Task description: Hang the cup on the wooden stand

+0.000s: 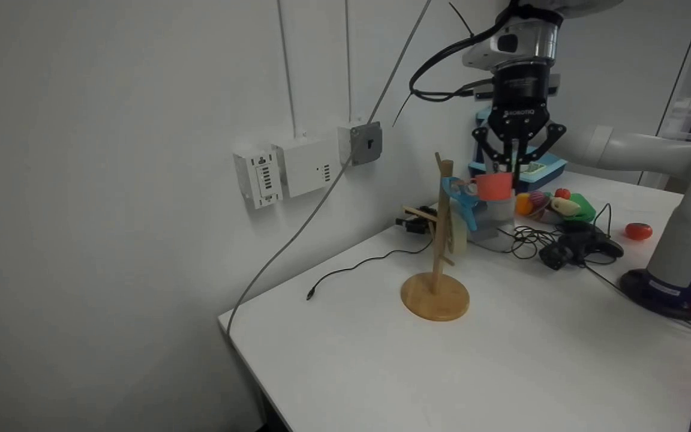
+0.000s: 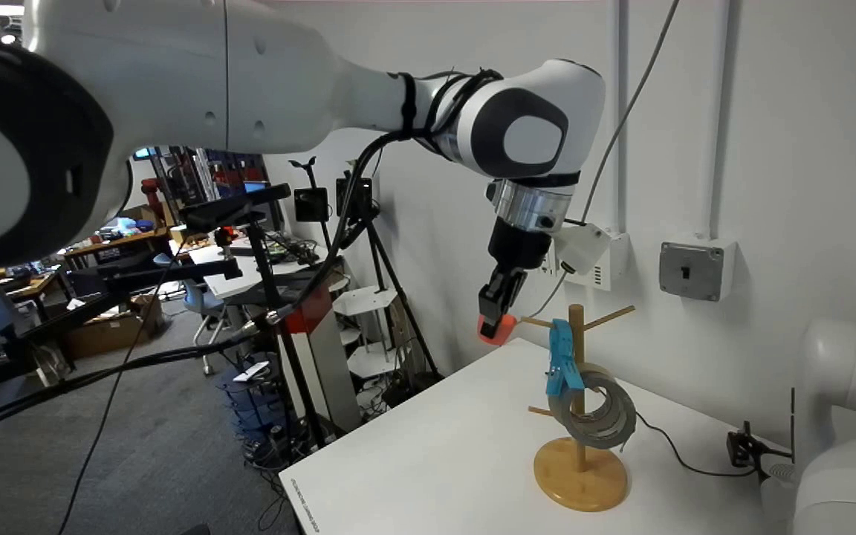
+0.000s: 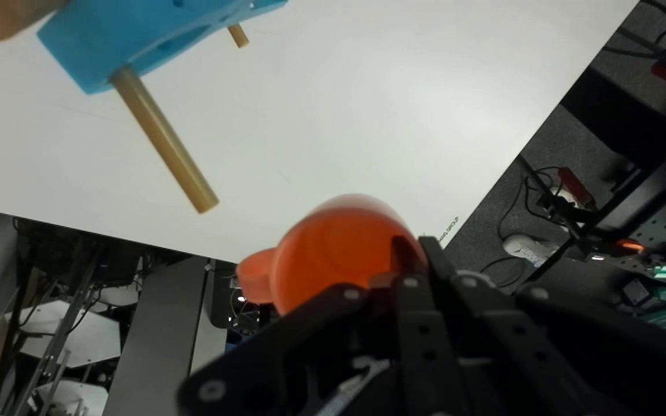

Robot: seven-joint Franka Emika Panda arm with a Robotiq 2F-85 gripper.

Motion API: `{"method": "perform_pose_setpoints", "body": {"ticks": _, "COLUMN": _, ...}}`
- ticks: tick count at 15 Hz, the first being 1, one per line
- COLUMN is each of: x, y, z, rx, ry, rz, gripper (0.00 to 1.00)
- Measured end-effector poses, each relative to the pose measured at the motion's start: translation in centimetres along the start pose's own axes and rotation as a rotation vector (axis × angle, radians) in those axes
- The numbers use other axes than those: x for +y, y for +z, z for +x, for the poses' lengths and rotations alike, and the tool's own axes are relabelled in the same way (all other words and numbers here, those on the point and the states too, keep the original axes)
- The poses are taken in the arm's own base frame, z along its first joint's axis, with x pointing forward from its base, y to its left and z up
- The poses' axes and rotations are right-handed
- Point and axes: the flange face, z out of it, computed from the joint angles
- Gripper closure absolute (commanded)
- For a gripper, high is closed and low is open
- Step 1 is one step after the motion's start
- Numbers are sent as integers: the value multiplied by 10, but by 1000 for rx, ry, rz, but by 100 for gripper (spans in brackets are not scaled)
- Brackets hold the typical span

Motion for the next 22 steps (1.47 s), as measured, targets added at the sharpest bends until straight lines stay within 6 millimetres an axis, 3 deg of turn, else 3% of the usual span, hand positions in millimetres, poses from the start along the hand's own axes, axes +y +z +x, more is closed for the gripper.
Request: {"method": "perform_pose_setpoints", "body": {"ticks": 22, "x": 20, "y": -4, "z": -22, "rx": -61, "ry": -5, "rz": -17, "gripper": 99}}
